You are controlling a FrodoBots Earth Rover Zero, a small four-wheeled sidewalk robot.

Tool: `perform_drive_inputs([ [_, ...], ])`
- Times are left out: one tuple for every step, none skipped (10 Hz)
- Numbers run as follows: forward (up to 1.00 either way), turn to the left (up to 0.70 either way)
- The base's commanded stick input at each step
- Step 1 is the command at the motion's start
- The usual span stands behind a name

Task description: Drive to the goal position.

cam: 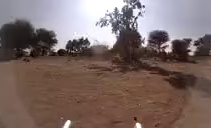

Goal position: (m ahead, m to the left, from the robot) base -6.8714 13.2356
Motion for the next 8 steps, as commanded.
perform_drive_inputs([
  [0.00,0.70],
  [0.00,0.70],
  [0.00,0.70],
  [0.00,0.70],
  [0.00,0.70],
  [0.00,0.70],
  [0.00,0.70],
  [0.00,0.70],
])
